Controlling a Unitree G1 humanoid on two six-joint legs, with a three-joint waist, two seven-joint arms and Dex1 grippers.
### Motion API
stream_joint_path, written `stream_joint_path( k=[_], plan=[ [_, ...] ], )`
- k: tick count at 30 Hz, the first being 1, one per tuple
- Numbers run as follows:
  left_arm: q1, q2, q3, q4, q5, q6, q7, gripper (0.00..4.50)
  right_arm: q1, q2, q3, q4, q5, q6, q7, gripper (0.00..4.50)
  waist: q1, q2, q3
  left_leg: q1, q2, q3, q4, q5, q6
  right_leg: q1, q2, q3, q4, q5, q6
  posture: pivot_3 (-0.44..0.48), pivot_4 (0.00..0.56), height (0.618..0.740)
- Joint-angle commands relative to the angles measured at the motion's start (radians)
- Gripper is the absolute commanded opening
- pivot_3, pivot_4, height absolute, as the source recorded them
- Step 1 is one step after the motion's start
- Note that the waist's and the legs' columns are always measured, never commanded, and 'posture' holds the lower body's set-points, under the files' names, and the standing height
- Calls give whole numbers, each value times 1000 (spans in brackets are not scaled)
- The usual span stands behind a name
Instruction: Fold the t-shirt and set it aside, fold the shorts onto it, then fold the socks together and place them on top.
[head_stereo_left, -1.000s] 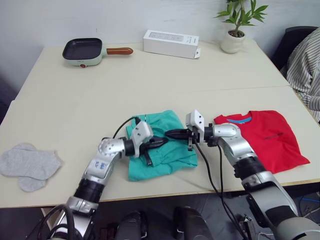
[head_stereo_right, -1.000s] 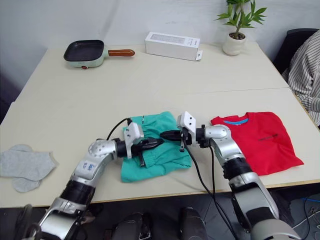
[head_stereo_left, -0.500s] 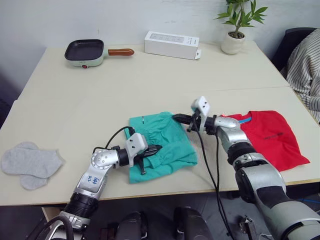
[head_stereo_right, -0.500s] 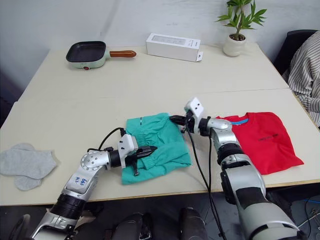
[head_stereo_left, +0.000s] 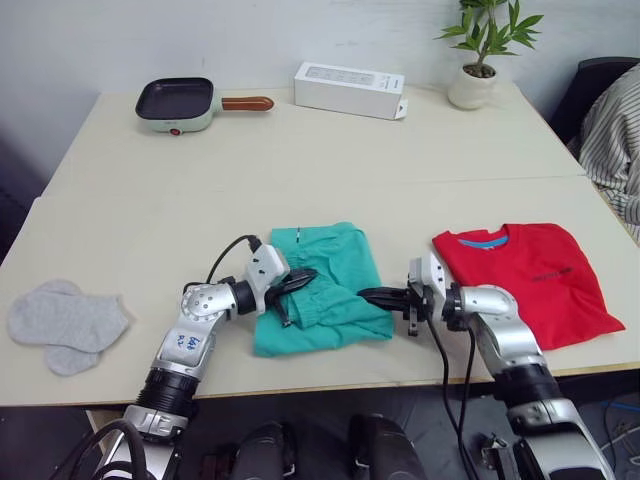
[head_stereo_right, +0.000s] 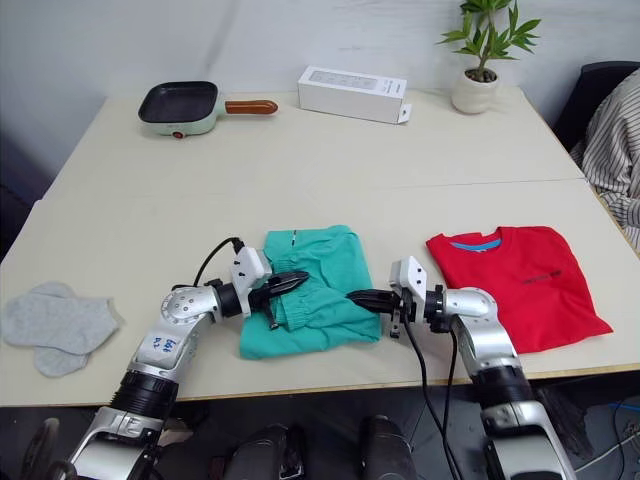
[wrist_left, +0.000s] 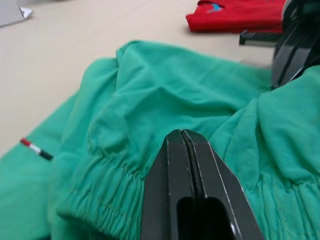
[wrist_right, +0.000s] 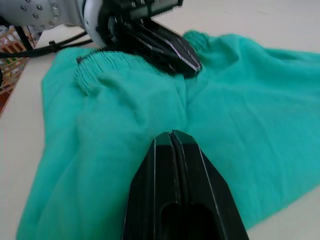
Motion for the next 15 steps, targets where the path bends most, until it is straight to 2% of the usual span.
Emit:
stream_joint_path(
  k=[1,3,5,7,9,12,15],
  plan=[
    [-13,-1,4,10,1,-11,-6,0,16,-14,-35,-117,53,65,-48,36,-3,0,0,0,-1,-1,-1,0,0,2,0,-1,-1,0,0,0,150,740],
    [-19,-4,1,20,1,-19,-12,0,22,-17,-35,-138,55,77,-66,36,-11,3,2,-2,-8,-20,-3,2,4,14,-6,-18,-3,0,1,0,150,740],
    [-24,-7,-3,19,0,-24,-17,0,17,-20,-45,-161,75,136,-103,36,-15,4,3,-2,-28,-60,-18,16,9,35,-17,-60,-9,-2,6,0,150,740],
    [-26,-4,-5,4,-1,-26,-26,0,10,-29,-57,-196,101,193,-125,36,2,6,6,-3,-43,-85,-24,29,7,43,-28,-77,-8,-7,14,0,150,740],
    [-26,5,-4,-33,-17,-15,-45,0,13,-60,-61,-234,112,216,-110,36,25,8,7,-5,-44,-80,-20,30,5,38,-29,-62,-5,-11,14,0,150,740],
    [-30,20,-7,-82,-39,7,-89,0,9,-80,-62,-242,128,242,-103,36,39,8,7,-5,-45,-79,-19,29,6,38,-34,-59,-7,-10,15,0,150,740],
    [-52,4,-23,-88,-39,24,-97,0,-18,-57,-32,-141,74,164,-108,36,42,8,7,-5,-45,-77,-19,27,7,38,-35,-58,-8,-10,15,0,150,740]
  ],
)
